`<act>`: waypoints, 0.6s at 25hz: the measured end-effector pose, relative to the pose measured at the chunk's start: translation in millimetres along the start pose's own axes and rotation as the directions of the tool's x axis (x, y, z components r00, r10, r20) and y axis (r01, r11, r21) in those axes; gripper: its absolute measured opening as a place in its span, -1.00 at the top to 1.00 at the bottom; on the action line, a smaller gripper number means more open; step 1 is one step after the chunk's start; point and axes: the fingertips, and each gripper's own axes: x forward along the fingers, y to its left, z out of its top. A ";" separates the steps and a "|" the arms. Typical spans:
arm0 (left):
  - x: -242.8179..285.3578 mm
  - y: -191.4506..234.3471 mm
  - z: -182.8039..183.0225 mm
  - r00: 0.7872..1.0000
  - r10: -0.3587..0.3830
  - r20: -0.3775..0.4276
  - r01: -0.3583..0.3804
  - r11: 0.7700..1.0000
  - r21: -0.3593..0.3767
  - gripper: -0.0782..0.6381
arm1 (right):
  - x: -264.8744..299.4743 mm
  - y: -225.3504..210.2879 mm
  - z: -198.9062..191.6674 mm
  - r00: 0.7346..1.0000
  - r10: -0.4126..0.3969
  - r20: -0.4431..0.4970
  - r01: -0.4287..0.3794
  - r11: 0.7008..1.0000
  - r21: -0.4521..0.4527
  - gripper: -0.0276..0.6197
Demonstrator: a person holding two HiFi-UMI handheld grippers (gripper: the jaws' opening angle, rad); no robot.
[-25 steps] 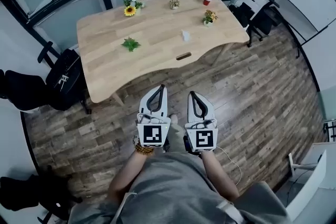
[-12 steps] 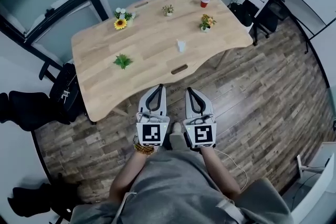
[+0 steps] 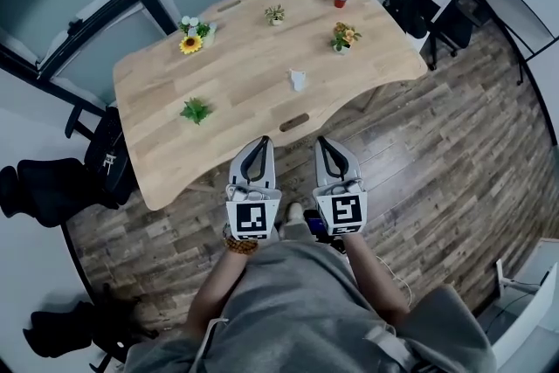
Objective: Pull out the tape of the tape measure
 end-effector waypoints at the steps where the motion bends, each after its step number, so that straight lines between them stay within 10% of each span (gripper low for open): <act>1: 4.2 2.5 -2.3 1.000 0.005 -0.005 -0.005 1.000 -0.002 0.76 | 3.0 -3.1 -2.7 1.000 0.001 -0.008 -0.001 1.000 0.000 0.89; 15: 106.8 58.8 -3.9 0.999 -0.028 0.046 0.032 0.996 -0.082 0.76 | 88.6 -35.9 -2.8 0.997 -0.046 -0.062 0.043 0.998 -0.055 0.89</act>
